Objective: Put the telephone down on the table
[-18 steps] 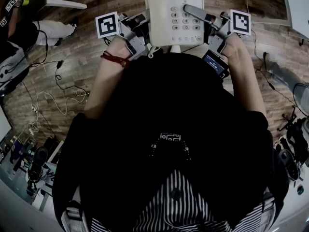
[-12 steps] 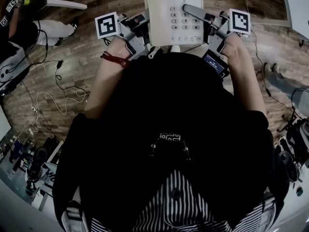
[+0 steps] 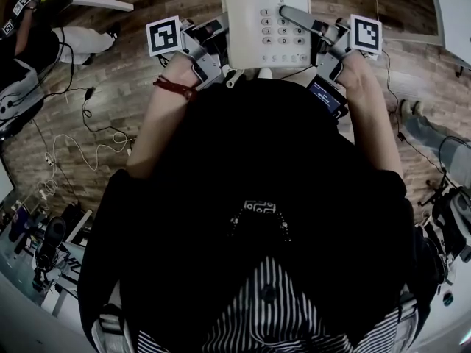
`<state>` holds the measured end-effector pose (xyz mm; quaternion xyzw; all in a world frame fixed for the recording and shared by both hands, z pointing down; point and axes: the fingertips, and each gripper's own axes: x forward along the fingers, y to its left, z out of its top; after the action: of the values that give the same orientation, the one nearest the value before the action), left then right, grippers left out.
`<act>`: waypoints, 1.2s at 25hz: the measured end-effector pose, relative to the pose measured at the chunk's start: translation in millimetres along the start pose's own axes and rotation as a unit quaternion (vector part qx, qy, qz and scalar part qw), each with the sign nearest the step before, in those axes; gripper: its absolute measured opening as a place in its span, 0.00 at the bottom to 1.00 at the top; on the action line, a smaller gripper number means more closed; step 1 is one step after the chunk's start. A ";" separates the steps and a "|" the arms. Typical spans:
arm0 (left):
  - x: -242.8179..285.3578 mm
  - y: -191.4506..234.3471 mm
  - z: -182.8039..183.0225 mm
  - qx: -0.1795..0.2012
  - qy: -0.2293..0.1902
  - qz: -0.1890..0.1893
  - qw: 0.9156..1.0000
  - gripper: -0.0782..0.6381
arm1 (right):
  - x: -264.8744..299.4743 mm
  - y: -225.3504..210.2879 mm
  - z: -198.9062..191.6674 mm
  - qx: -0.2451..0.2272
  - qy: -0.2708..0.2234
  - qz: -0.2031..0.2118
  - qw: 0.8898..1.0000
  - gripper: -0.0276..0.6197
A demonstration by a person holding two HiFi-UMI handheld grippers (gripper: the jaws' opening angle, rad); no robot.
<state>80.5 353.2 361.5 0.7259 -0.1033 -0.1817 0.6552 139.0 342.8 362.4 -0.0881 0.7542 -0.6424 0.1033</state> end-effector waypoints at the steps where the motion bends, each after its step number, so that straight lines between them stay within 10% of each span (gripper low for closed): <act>1: 0.0 -0.2 -0.2 -0.001 -0.001 0.000 1.000 0.39 | -0.2 -0.3 0.1 0.001 -0.001 -0.001 1.000 0.36; 30: 5.7 0.2 1.1 0.018 0.002 0.014 1.000 0.39 | -5.3 -4.2 4.3 0.007 -0.026 0.007 1.000 0.36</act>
<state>85.3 349.9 360.9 0.7367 -0.1157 -0.1693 0.6444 145.3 339.5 366.1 -0.0986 0.7472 -0.6447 0.1277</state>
